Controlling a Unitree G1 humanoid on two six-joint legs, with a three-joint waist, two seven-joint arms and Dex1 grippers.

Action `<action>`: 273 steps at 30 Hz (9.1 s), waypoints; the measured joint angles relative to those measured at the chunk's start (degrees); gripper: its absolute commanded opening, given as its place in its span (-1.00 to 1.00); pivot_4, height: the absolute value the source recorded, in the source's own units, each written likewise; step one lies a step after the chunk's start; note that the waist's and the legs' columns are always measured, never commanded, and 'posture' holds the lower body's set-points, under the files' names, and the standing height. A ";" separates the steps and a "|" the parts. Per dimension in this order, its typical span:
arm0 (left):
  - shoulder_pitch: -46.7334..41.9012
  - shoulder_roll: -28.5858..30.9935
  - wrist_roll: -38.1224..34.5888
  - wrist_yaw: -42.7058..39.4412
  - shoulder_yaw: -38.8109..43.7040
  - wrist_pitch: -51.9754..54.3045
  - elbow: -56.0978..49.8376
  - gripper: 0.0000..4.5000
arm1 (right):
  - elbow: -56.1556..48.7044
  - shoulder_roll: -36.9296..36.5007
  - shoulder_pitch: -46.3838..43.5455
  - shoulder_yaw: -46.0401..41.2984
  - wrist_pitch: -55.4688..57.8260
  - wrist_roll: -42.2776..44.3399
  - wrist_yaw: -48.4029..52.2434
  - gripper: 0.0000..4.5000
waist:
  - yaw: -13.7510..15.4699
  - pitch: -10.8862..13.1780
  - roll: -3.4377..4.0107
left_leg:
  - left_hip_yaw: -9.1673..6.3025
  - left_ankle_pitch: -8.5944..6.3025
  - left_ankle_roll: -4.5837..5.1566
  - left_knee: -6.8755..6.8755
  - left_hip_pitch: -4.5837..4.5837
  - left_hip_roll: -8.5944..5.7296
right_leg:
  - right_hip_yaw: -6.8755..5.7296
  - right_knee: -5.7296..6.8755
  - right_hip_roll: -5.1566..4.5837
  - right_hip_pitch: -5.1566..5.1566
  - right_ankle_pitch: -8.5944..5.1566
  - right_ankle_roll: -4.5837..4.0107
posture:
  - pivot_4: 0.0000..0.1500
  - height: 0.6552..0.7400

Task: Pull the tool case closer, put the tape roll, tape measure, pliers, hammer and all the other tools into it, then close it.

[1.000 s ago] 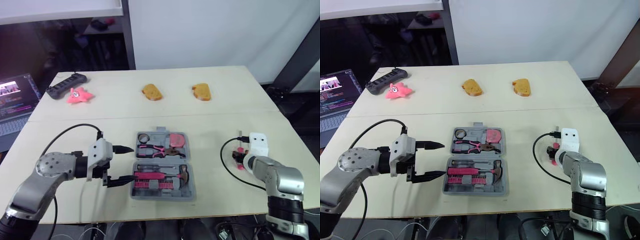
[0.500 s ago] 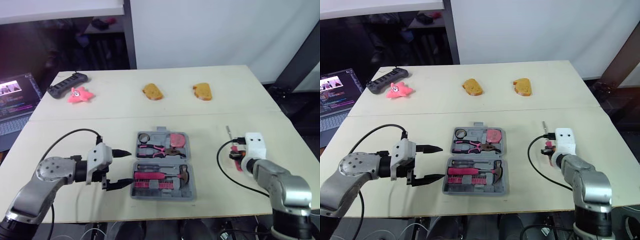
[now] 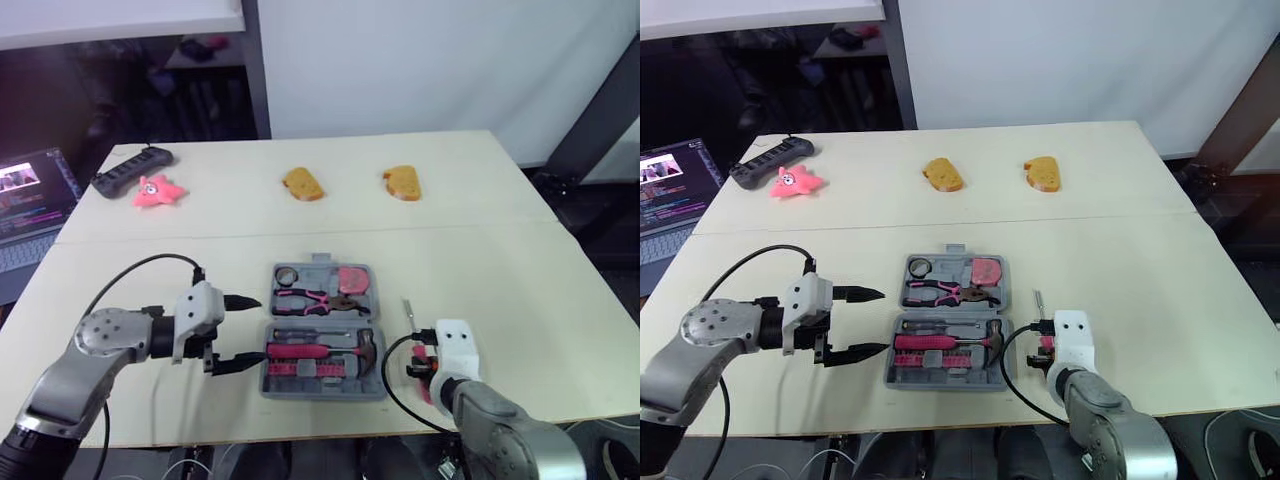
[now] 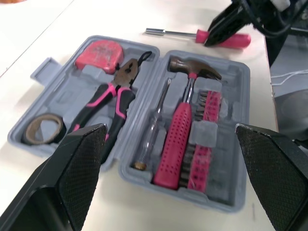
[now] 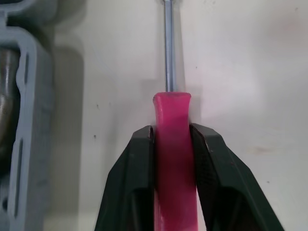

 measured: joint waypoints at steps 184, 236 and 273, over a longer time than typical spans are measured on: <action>10.28 5.12 -11.28 -27.88 9.88 -15.95 16.74 1.00 | 5.24 -26.72 -50.40 51.47 8.50 9.12 35.49 -0.83 | -1.08 0.37 -0.38 | -0.01 0.25 -0.40 0.09 -0.22 0.01 | -0.10 0.06 -0.07 -0.23 0.46 0.14 | 1.00 1.00; 12.69 3.72 -11.00 -24.74 11.28 -14.99 14.06 1.00 | 9.97 -26.98 -41.83 48.52 -4.89 5.62 38.27 -0.98 | -1.11 0.37 -0.39 | -0.02 0.25 -0.40 -0.01 -0.15 0.05 | -0.10 0.01 -0.02 -0.20 0.46 0.12 | 1.00 1.00; 11.74 2.05 -4.38 -6.40 9.13 -2.17 11.42 1.00 | 7.64 -28.72 -32.12 32.65 -18.94 5.16 42.68 -0.98 | -1.02 0.31 -0.52 | -0.03 0.25 -0.40 -0.04 -0.10 0.04 | -0.10 -0.02 -0.03 -0.11 0.46 0.14 | 1.00 1.00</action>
